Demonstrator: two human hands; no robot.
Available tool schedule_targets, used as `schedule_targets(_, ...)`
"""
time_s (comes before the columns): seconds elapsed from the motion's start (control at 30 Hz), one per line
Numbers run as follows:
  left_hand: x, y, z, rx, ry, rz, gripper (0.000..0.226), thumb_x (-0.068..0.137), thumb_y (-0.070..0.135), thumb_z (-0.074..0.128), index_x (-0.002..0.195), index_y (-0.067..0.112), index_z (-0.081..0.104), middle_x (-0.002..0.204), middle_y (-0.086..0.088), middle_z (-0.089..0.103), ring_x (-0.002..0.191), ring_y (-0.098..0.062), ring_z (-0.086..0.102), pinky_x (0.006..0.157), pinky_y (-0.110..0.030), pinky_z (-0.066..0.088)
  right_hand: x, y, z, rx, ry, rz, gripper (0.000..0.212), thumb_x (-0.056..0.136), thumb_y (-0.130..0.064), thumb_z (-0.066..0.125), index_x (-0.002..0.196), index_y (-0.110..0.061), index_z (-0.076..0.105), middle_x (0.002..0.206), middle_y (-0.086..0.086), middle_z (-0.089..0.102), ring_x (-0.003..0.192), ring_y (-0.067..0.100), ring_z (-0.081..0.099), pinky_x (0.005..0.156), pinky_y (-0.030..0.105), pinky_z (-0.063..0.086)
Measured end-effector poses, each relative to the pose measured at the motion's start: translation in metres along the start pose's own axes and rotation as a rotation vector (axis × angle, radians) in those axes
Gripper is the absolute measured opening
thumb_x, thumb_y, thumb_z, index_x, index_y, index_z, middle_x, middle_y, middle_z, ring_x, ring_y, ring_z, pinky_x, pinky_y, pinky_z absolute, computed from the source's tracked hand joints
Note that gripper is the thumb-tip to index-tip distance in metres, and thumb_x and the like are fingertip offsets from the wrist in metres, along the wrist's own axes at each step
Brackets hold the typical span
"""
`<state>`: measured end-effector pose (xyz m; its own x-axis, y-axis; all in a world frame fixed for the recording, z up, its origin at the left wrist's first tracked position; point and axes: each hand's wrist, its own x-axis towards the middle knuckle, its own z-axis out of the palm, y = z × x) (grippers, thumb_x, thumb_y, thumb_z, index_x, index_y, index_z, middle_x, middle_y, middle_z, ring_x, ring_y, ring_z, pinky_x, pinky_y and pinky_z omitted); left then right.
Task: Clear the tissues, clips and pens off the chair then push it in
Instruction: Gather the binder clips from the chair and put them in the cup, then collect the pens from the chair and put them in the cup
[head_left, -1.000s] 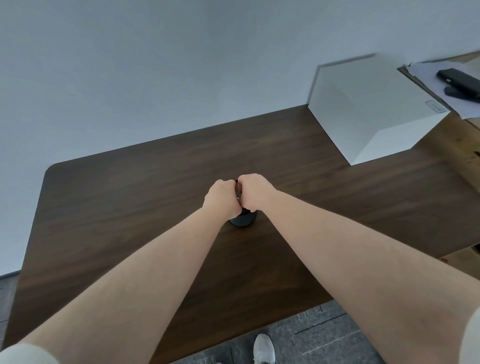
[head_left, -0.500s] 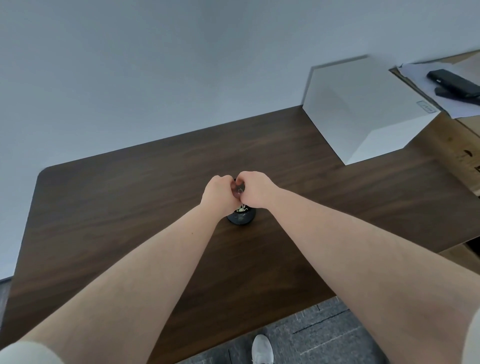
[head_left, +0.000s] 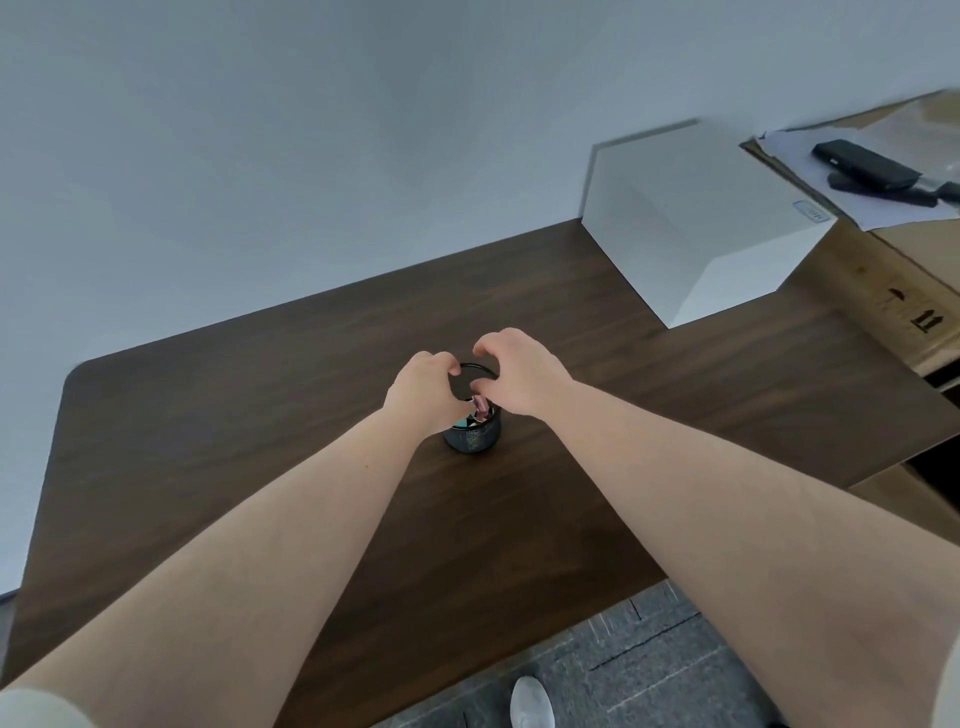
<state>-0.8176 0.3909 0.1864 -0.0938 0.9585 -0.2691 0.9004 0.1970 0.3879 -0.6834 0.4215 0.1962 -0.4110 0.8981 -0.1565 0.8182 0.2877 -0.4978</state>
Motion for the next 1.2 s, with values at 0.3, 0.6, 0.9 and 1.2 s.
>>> schedule_targets(0.3, -0.026, 0.024, -0.015, 0.106, -0.065, 0.151, 0.055, 0.081, 0.035, 0.067, 0.131, 0.019, 0.048, 0.134, -0.009, 0.047, 0.120, -0.031, 0.050, 0.092, -0.042, 0.049, -0.058, 0.013, -0.018, -0.050, -0.036, 0.178, 0.052, 0.091, -0.033, 0.061, 0.139, -0.022, 0.043, 0.144, 0.004, 0.041, 0.121, 0.028, 0.053, 0.099, 0.040, 0.047)
schedule_targets(0.6, -0.080, 0.099, 0.028, 0.227, -0.174, 0.438, 0.055, 0.081, 0.036, 0.068, 0.131, 0.024, 0.047, 0.136, -0.006, 0.048, 0.121, -0.029, 0.049, 0.094, -0.043, 0.049, -0.184, 0.052, -0.015, -0.011, 0.056, 0.505, 0.056, 0.092, -0.037, 0.059, 0.142, -0.026, 0.038, 0.146, 0.003, 0.038, 0.122, 0.028, 0.053, 0.098, 0.040, 0.049)
schedule_targets(0.9, -0.145, 0.211, 0.104, 0.367, -0.386, 0.713, 0.064, 0.083, 0.040, 0.066, 0.139, 0.023, 0.040, 0.142, -0.007, 0.041, 0.125, -0.032, 0.046, 0.097, -0.046, 0.048, -0.334, 0.127, -0.019, -0.003, 0.078, 0.844, 0.064, 0.092, -0.047, 0.051, 0.148, -0.033, 0.024, 0.155, 0.003, 0.024, 0.137, 0.033, 0.034, 0.107, 0.058, 0.032)
schedule_targets(1.2, -0.229, 0.334, 0.226, 0.586, -0.499, 0.978, 0.072, 0.078, 0.046, 0.068, 0.140, 0.024, 0.038, 0.144, -0.007, 0.038, 0.131, -0.032, 0.040, 0.102, -0.053, 0.043, -0.507, 0.220, -0.002, 0.108, 0.216, 1.133, 0.071, 0.092, -0.046, 0.052, 0.151, -0.033, 0.016, 0.154, 0.005, 0.024, 0.139, 0.031, 0.029, 0.106, 0.051, 0.034)
